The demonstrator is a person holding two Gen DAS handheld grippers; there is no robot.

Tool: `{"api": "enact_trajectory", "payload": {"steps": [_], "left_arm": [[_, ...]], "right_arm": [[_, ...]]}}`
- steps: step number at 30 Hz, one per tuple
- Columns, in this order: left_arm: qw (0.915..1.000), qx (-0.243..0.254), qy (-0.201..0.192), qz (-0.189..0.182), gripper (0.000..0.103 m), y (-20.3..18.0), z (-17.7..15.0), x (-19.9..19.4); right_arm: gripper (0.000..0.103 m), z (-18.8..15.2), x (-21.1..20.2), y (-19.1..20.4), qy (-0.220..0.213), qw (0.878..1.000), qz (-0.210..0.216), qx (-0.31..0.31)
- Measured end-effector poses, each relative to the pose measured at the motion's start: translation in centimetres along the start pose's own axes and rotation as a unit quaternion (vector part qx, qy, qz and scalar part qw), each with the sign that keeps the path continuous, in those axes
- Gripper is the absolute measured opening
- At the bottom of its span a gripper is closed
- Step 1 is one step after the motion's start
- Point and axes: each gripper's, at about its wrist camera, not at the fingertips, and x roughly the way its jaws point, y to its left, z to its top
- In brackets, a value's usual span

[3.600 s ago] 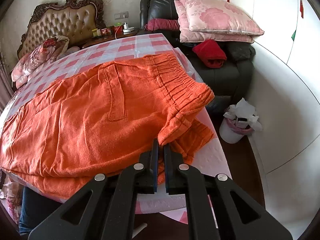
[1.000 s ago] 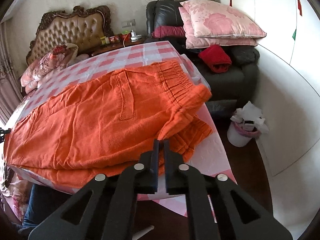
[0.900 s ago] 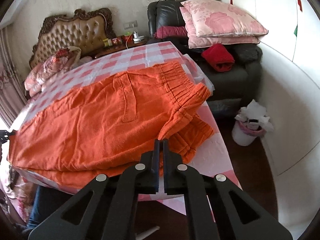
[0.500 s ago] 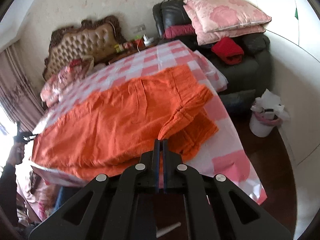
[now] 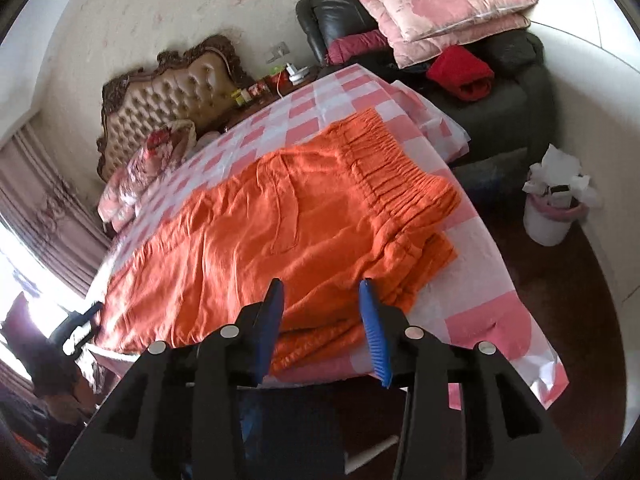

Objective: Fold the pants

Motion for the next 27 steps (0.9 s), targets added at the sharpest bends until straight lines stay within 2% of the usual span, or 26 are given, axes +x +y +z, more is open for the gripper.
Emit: {"api": "enact_trajectory", "payload": {"steps": [1, 2, 7, 10, 12, 14, 21, 24, 27], "left_arm": [[0.9998, 0.011, 0.007, -0.018, 0.033, -1.0, 0.4, 1.2], [0.9992, 0.016, 0.013, -0.034, 0.030, -1.8, 0.7, 2.1], [0.9956, 0.061, 0.053, -0.046, 0.029, -4.6, 0.5, 6.0], [0.9940, 0.070, 0.071, -0.045, 0.027, -5.0, 0.0, 6.5], [0.9941, 0.061, 0.077, -0.046, 0.017, -4.8, 0.1, 7.0], [0.9943, 0.056, 0.077, -0.048, 0.007, -4.4, 0.4, 6.8], [0.9955, 0.073, 0.047, -0.040, 0.007, -3.7, 2.4, 3.0], [0.9938, 0.088, 0.053, -0.043, 0.007, -4.5, 1.8, 2.6], [0.9913, 0.102, 0.072, -0.040, 0.007, -5.4, 0.4, 3.8]], "right_arm": [[0.039, 0.1, -0.1, -0.1, -0.004, 1.000, 0.002, 0.002], [0.039, 0.1, -0.1, -0.3, -0.006, 1.000, 0.004, 0.006], [0.035, 0.2, 0.2, -0.8, -0.005, 1.000, 0.006, 0.016], [0.015, 0.3, 0.2, -0.6, -0.006, 1.000, -0.012, 0.003], [0.001, 0.3, 0.3, -0.4, -0.011, 1.000, -0.019, -0.001], [0.000, 0.5, 0.0, 0.0, -0.023, 0.999, -0.026, -0.008], [0.000, 0.7, -3.2, 2.0, -0.053, 0.998, -0.024, -0.034], [0.000, 0.0, -3.7, 1.7, -0.047, 0.998, -0.037, -0.034], [0.000, -0.5, -3.2, 0.2, -0.030, 0.998, -0.059, -0.014]]}}
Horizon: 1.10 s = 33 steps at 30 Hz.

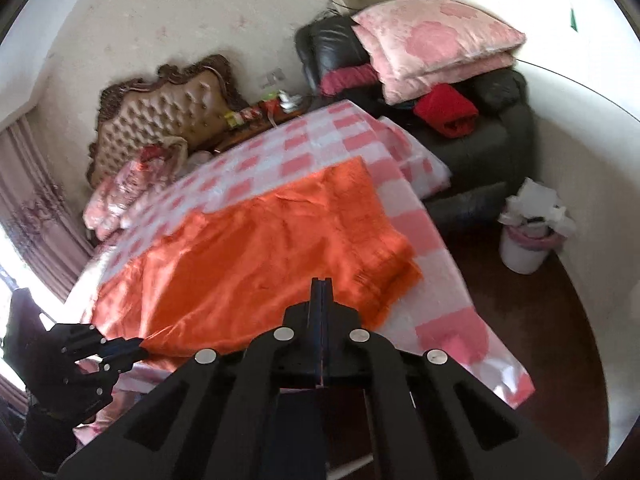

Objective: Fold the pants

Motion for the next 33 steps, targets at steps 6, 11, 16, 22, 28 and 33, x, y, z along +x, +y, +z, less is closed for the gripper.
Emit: {"api": "enact_trajectory", "payload": {"steps": [6, 11, 16, 22, 28, 33], "left_arm": [[0.9999, -0.007, 0.005, -0.007, 0.010, -0.2, -0.7, 1.1], [0.9997, -0.024, 0.000, -0.011, 0.017, -0.2, -1.5, 1.4], [0.9974, -0.060, -0.014, -0.038, 0.038, 0.1, -2.0, 0.8], [0.9799, -0.173, -0.071, -0.070, 0.052, 5.8, -3.5, -3.4], [0.9469, -0.310, -0.085, -0.013, 0.051, 16.6, -7.1, -6.3], [0.9391, -0.342, -0.035, 0.005, 0.046, 24.7, -7.3, -4.1]], "right_arm": [[0.018, 0.4, 1.0, -1.5, 0.011, 1.000, -0.010, 0.023], [0.056, 1.7, 2.7, -1.2, 0.006, 1.000, -0.002, 0.026], [0.012, 1.3, 3.7, -0.5, 0.019, 0.998, -0.053, -0.006], [0.007, 0.5, 2.2, -0.7, 0.020, 0.996, -0.086, -0.026], [0.018, 1.8, -0.6, 0.3, -0.010, 0.992, -0.123, -0.032], [0.019, 5.7, 1.8, 9.1, 0.003, 0.987, -0.049, -0.155]]}}
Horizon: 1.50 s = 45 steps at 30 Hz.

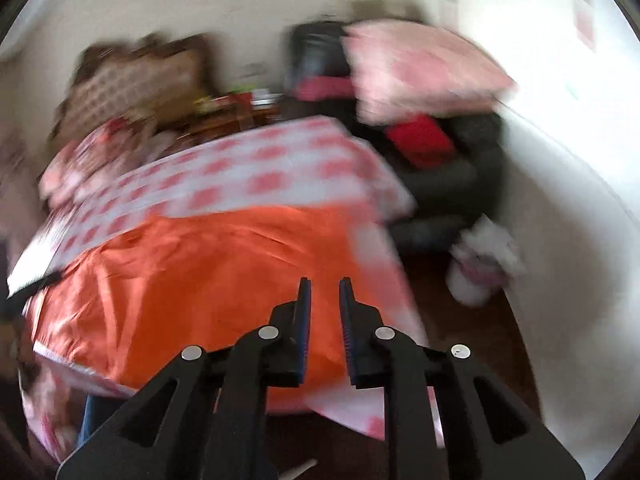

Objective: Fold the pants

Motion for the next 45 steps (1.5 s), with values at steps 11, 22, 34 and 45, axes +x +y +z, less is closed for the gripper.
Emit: {"api": "enact_trajectory", "payload": {"steps": [11, 22, 34, 45], "left_arm": [[0.9852, 0.148, 0.086, -0.010, 0.038, -0.9, 5.1, 8.4], [0.9689, 0.201, 0.137, -0.047, 0.015, -1.4, 6.2, 13.0], [0.9775, 0.173, 0.119, -0.016, 0.035, 0.5, 8.4, 13.4], [0.9859, 0.120, 0.098, 0.064, 0.035, 7.4, 3.7, 5.7]], "right_arm": [[0.019, 8.2, 16.9, 16.7, 0.114, 0.965, 0.090, -0.220], [0.052, 8.0, 21.6, 18.6, 0.146, 0.950, 0.113, -0.254], [0.000, 9.6, 23.6, 17.1, 0.111, 0.970, 0.090, -0.197], [0.001, 8.9, 24.2, 17.8, 0.095, 0.973, 0.046, -0.208]]}}
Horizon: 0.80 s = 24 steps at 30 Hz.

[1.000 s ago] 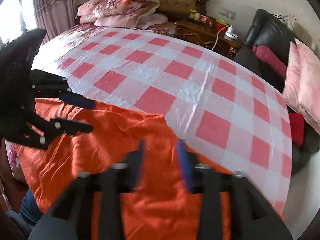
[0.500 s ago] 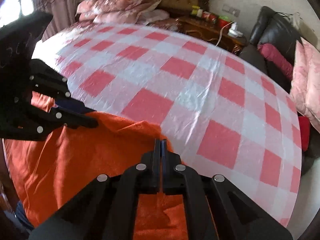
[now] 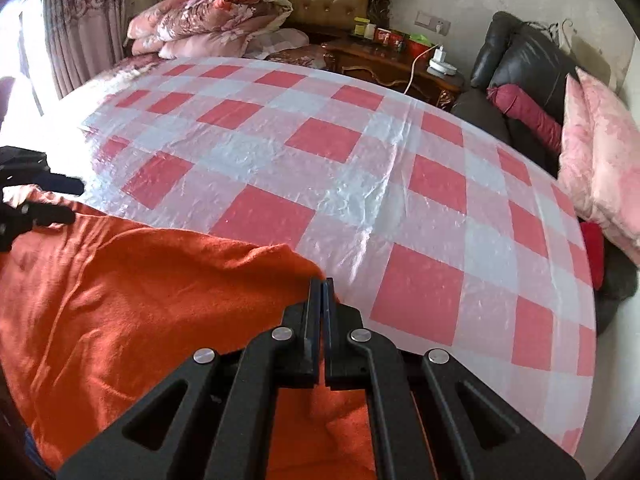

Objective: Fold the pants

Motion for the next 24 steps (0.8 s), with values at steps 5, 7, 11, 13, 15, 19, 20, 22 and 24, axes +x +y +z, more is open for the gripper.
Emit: {"api": "enact_trajectory", "payload": {"steps": [5, 7, 11, 13, 15, 19, 20, 22, 24], "left_arm": [[0.9919, -0.054, -0.064, 0.095, 0.036, 3.0, -2.1, -4.6], [0.9832, -0.100, -0.116, 0.100, 0.038, 4.6, -4.2, -8.5], [0.9109, -0.250, -0.226, 0.238, 0.066, 9.1, -13.6, -18.2], [0.8804, -0.299, -0.228, 0.288, 0.067, 10.5, -18.5, -21.2], [0.8608, -0.374, -0.226, 0.260, 0.067, 12.0, -24.0, -23.4], [0.8482, -0.458, -0.213, 0.159, 0.065, 13.4, -30.1, -23.9], [0.8536, -0.451, -0.212, 0.152, 0.065, 13.3, -30.4, -23.9], [0.8665, -0.428, -0.214, 0.144, 0.063, 12.6, -29.4, -23.6], [0.8966, -0.364, -0.225, 0.114, 0.063, 11.1, -26.1, -23.4]], "right_arm": [[0.054, -1.3, -3.9, 0.9, -0.051, 0.997, -0.058, 0.002], [0.064, -3.1, -6.8, 1.5, -0.086, 0.993, -0.075, -0.004], [0.077, -8.8, -11.5, 0.1, -0.136, 0.983, -0.107, 0.056], [0.077, -12.8, -12.4, -2.0, -0.121, 0.979, -0.113, 0.116], [0.077, -16.2, -12.4, -3.7, -0.098, 0.976, -0.120, 0.155], [0.076, -21.2, -12.6, -6.6, -0.053, 0.966, -0.151, 0.202], [0.075, -21.6, -12.8, -6.8, -0.058, 0.967, -0.147, 0.201], [0.075, -21.6, -13.0, -6.6, -0.052, 0.968, -0.165, 0.183], [0.075, -21.2, -12.9, -6.2, -0.043, 0.967, -0.190, 0.163]]}}
